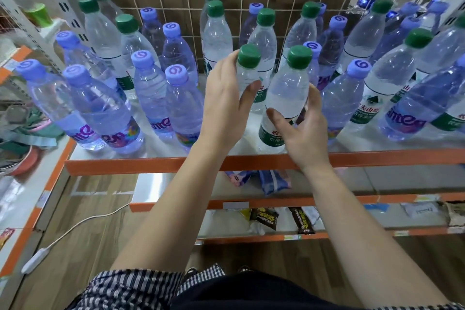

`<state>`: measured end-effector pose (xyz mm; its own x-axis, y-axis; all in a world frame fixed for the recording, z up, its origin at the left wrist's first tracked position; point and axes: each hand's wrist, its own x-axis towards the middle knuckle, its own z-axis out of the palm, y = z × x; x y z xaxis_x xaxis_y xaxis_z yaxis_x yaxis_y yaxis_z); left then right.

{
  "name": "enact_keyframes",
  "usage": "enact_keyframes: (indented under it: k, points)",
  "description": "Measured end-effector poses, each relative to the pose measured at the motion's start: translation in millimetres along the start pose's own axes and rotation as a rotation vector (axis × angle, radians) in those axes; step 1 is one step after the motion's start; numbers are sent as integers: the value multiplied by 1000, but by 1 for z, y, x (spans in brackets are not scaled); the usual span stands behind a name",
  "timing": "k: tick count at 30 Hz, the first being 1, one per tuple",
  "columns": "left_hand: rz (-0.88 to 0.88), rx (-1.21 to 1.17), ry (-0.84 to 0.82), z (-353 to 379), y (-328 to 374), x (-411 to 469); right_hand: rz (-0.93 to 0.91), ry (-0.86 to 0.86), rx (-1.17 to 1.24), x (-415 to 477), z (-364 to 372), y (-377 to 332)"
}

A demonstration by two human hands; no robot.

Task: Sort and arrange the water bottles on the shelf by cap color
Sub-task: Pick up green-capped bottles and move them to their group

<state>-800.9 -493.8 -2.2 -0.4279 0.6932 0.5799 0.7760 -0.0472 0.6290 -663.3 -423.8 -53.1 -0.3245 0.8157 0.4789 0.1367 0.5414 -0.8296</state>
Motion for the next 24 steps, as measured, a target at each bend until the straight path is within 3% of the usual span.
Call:
enact_keyframes:
  k: [9,12,16,24]
  points:
    - [-72,-146,60,9,-21,-12,88,-71,-71,4,-7,9]
    - [-230,-331,-25,23,-35,-36,131,-105,-46,-4,-4,19]
    - [-289,-311,-89,38,-53,-57,154,-133,-24,-12,-1,22]
    - [-155,-399,-80,6,-41,-53,102,-21,3,-26,-8,-13]
